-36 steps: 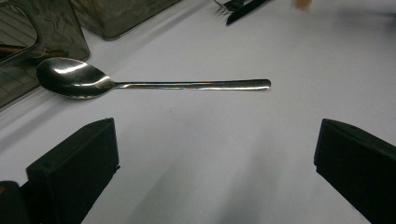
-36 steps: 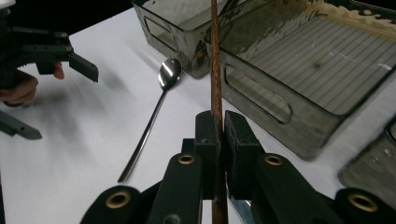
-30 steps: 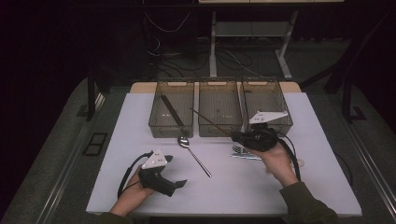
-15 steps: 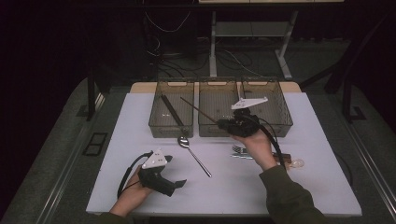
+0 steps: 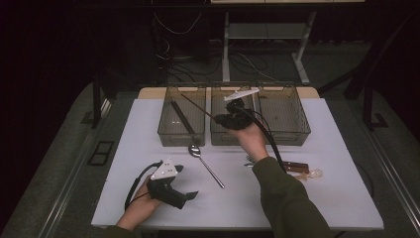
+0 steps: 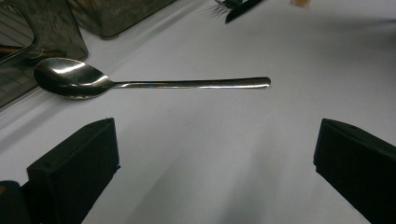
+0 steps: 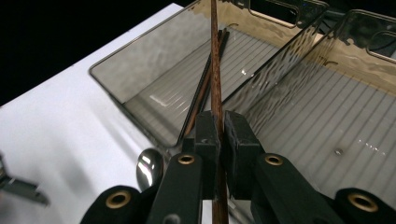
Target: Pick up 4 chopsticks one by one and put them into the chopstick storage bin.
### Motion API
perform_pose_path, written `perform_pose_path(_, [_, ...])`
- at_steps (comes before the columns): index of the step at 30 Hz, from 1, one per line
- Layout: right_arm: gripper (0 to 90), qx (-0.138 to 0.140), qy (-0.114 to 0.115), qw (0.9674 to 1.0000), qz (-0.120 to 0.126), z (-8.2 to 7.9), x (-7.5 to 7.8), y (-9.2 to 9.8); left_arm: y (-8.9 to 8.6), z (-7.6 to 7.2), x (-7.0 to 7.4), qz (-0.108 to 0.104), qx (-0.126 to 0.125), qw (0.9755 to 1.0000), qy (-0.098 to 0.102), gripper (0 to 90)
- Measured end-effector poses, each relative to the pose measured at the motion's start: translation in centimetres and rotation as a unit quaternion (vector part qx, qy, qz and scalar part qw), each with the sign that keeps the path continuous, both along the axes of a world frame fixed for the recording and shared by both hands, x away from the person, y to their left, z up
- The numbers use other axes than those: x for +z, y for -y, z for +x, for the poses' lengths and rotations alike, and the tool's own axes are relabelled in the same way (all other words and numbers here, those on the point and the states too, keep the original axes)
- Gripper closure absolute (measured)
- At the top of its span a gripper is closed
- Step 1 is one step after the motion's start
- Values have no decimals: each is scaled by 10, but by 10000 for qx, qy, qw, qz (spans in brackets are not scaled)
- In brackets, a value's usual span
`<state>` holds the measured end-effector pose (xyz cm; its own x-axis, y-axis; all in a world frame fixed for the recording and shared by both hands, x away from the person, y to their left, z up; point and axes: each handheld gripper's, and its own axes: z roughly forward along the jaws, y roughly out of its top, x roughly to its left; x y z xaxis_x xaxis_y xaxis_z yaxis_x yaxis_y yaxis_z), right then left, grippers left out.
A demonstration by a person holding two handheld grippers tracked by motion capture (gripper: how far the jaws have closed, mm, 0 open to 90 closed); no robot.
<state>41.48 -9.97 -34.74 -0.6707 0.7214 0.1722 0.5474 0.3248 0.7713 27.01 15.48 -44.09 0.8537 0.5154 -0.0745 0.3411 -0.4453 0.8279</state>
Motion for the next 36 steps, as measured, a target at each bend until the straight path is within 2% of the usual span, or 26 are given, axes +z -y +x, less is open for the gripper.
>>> perform_pose_path(9, [847, -95, -97, 9995, -276, 26, -6, -36, 1, -1, 0, 60, -70, 10000, 36, 0])
perform_pose_path(14, [847, -147, -144, 9992, -354, 37, -8, -52, 2, -1, 0, -15, -61, 10000, 22, 0])
perform_pose_path(17, [847, -180, -173, 9989, -386, 43, -10, -61, 1, -1, 1, 22, -73, 10000, 14, 0])
perform_pose_path(29, [847, -354, -335, 9972, -560, 59, -19, -90, 1, 0, 2, -62, -84, 9999, 0, 0])
perform_pose_path(36, [839, -336, -363, 9965, -675, 63, -28, -99, 1, 0, 2, -50, -109, 9999, -11, 0])
